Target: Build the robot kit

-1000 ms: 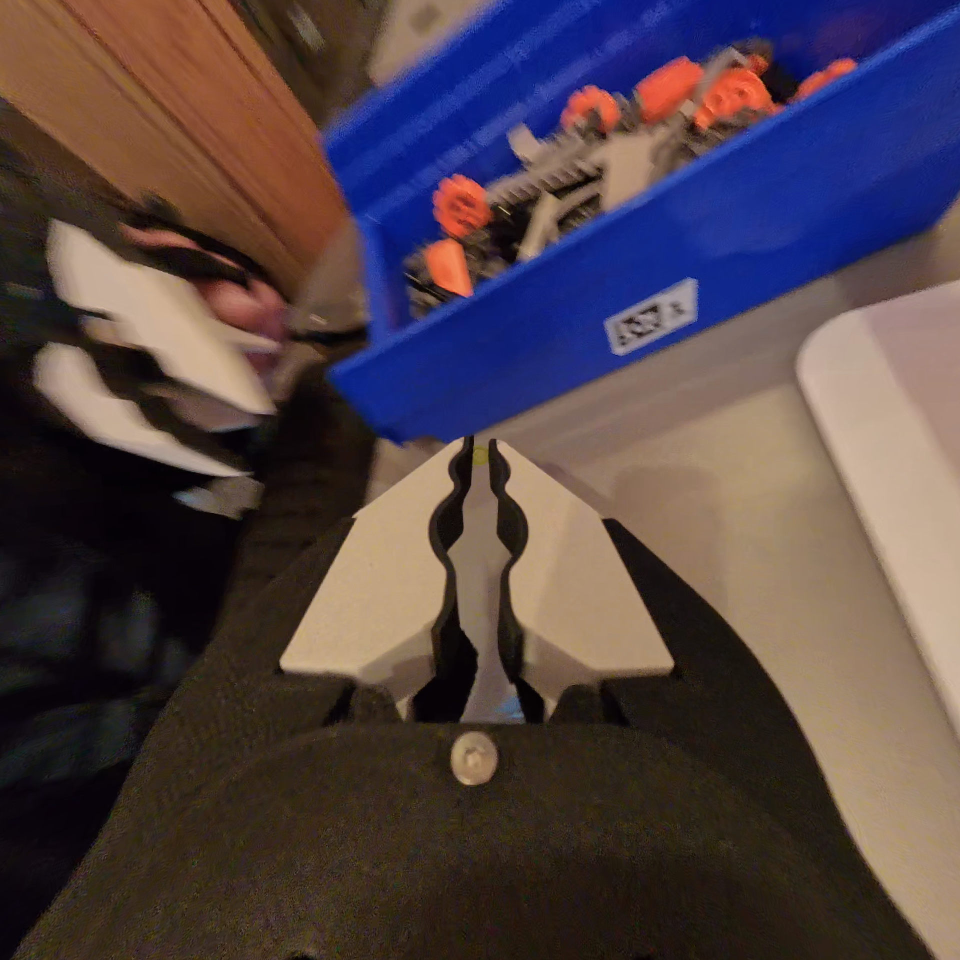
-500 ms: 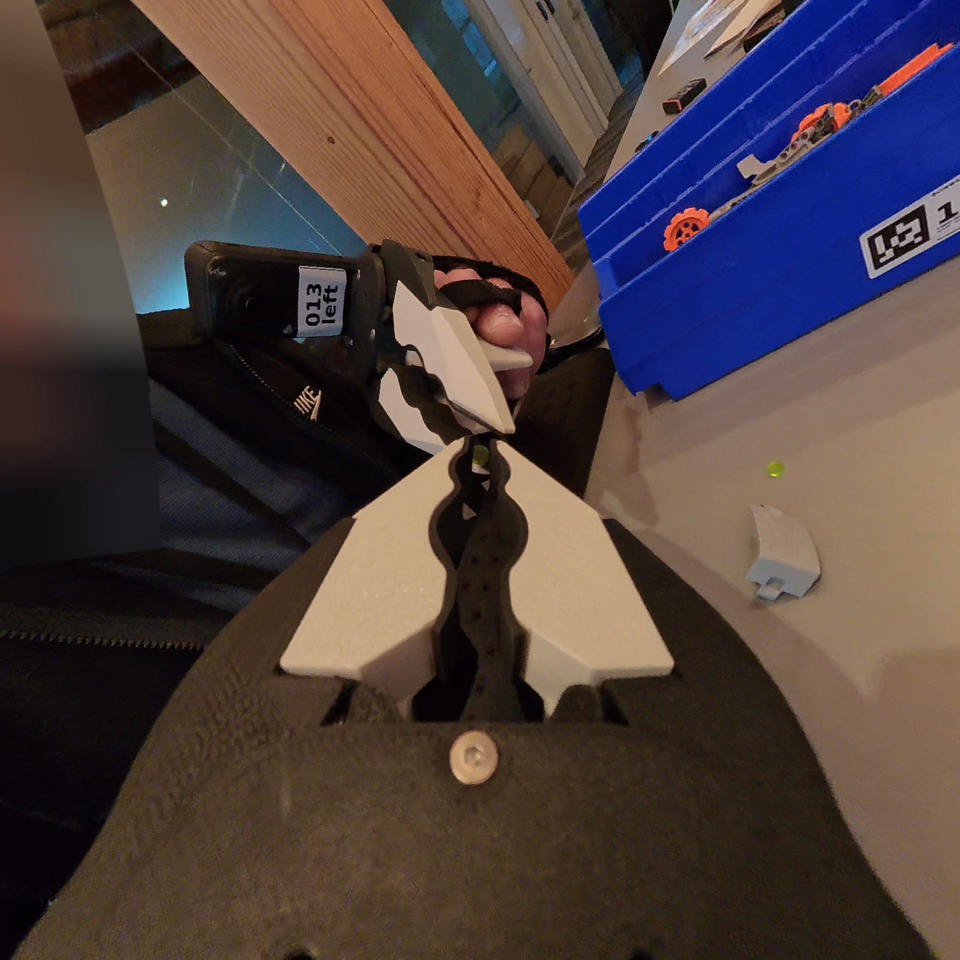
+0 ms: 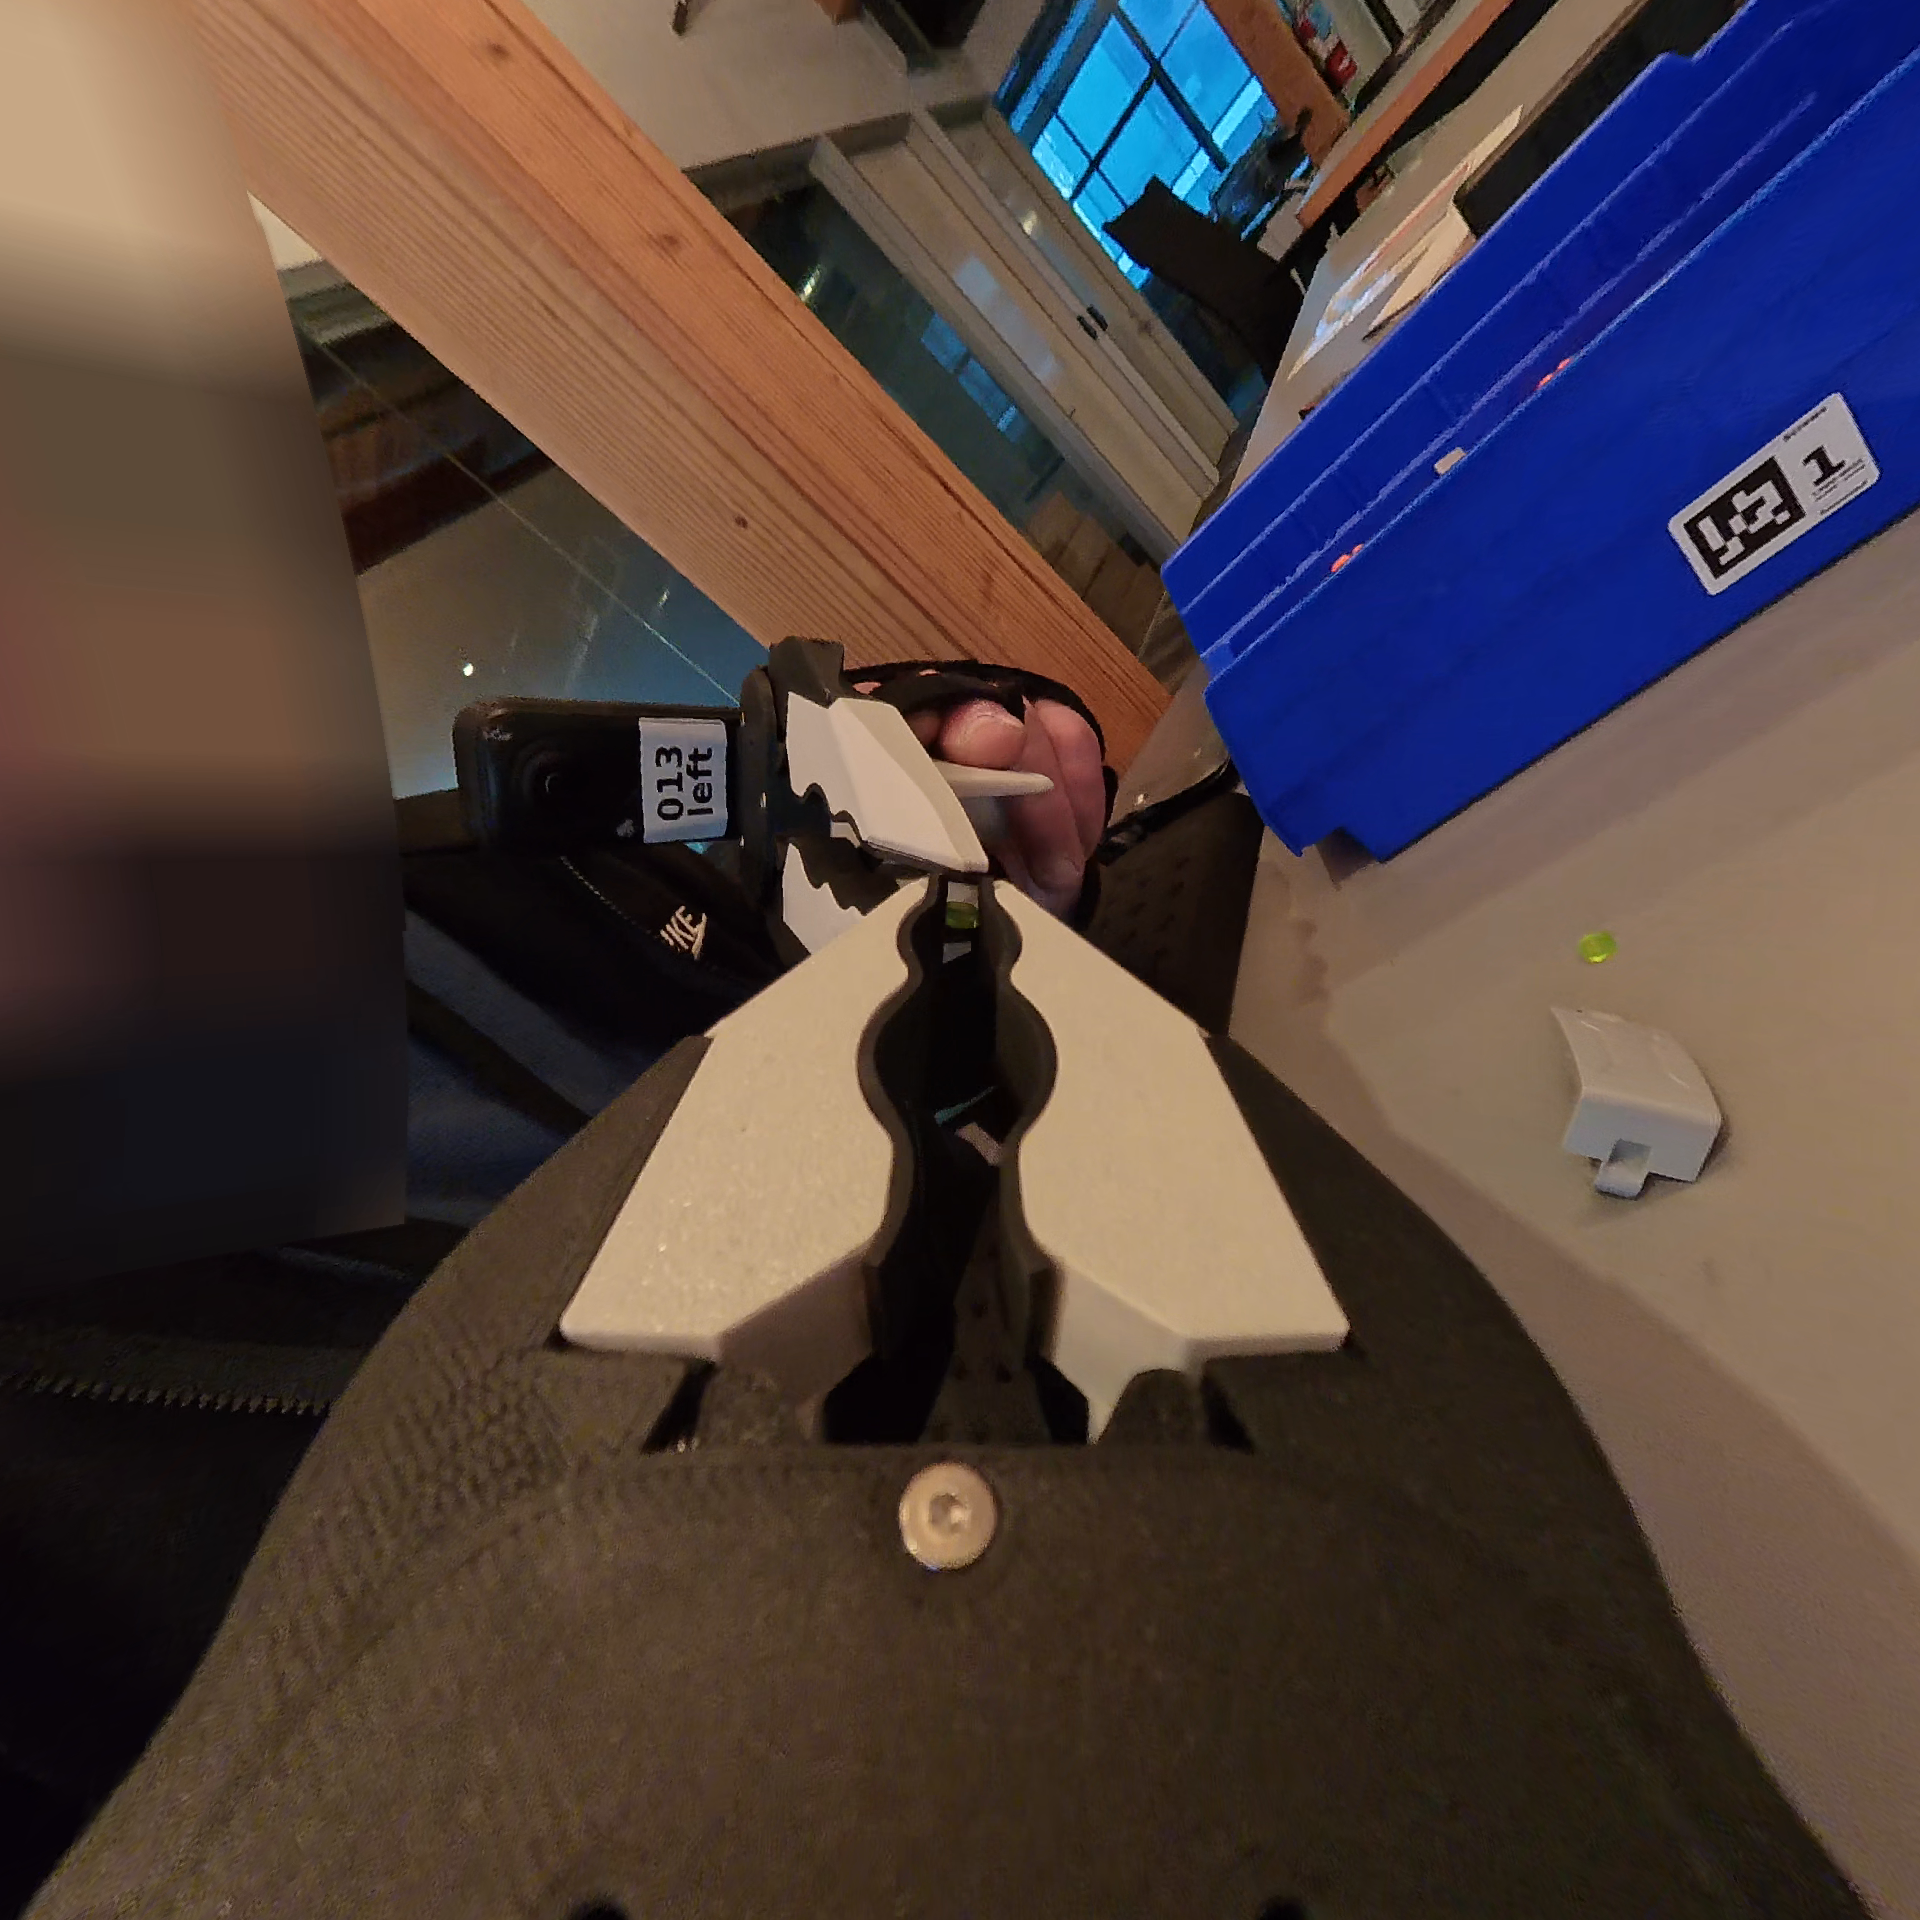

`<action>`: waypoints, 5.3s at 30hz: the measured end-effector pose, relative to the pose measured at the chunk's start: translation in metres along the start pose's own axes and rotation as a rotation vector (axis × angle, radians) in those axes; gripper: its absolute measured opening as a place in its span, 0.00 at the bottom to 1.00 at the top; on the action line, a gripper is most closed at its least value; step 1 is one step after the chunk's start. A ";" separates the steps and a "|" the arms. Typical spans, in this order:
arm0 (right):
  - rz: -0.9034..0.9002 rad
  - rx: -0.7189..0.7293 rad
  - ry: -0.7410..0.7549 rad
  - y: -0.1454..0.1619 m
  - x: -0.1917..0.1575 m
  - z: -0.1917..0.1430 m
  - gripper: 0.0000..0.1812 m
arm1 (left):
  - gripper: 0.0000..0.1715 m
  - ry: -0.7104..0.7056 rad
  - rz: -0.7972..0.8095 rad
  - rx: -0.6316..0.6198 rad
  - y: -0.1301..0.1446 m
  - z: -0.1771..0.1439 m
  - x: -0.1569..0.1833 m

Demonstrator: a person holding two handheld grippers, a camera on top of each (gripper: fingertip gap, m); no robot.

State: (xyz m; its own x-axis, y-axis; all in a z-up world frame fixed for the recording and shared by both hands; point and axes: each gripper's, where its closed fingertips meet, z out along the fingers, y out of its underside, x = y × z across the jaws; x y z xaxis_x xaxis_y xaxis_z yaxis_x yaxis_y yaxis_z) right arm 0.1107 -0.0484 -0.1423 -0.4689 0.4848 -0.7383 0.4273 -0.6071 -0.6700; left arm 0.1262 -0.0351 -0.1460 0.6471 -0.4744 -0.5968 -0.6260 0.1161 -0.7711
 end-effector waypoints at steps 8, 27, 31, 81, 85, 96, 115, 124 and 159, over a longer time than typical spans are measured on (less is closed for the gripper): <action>0.007 -0.017 -0.017 0.004 -0.002 -0.006 0.02 | 0.04 0.005 0.103 -0.003 -0.003 0.003 0.004; -0.142 -0.112 0.053 0.008 -0.019 -0.016 0.02 | 0.04 0.006 0.269 0.031 -0.022 0.005 0.011; -0.138 -0.120 0.019 0.009 -0.023 -0.018 0.02 | 0.04 0.018 0.290 0.040 -0.026 0.005 0.013; -0.077 0.110 -0.004 -0.003 -0.033 -0.040 0.01 | 0.00 -0.046 0.216 0.075 -0.041 0.017 0.014; -0.066 0.174 -0.015 -0.008 -0.033 -0.045 0.06 | 0.00 -0.074 0.201 0.092 -0.045 0.016 0.009; -0.064 0.218 -0.059 -0.006 -0.041 -0.040 0.03 | 0.00 -0.121 0.230 0.092 -0.049 0.018 0.008; -0.079 0.494 -0.145 -0.017 -0.056 -0.046 0.03 | 0.00 -0.257 0.231 0.106 -0.065 0.016 -0.001; -0.121 0.543 -0.105 -0.018 -0.057 -0.049 0.02 | 0.00 -0.269 0.189 0.106 -0.067 0.018 -0.001; -0.524 -0.373 0.740 0.119 0.035 -0.137 0.03 | 0.03 0.727 -0.219 -0.392 0.046 0.086 0.143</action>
State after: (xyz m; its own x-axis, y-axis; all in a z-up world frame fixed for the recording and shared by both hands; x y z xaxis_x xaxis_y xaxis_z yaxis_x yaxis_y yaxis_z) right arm 0.2506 -0.0171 -0.2586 -0.1198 0.9859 -0.1172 0.5801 -0.0263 -0.8141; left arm 0.2271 -0.0224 -0.2858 0.4150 -0.9085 -0.0488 -0.7114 -0.2906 -0.6399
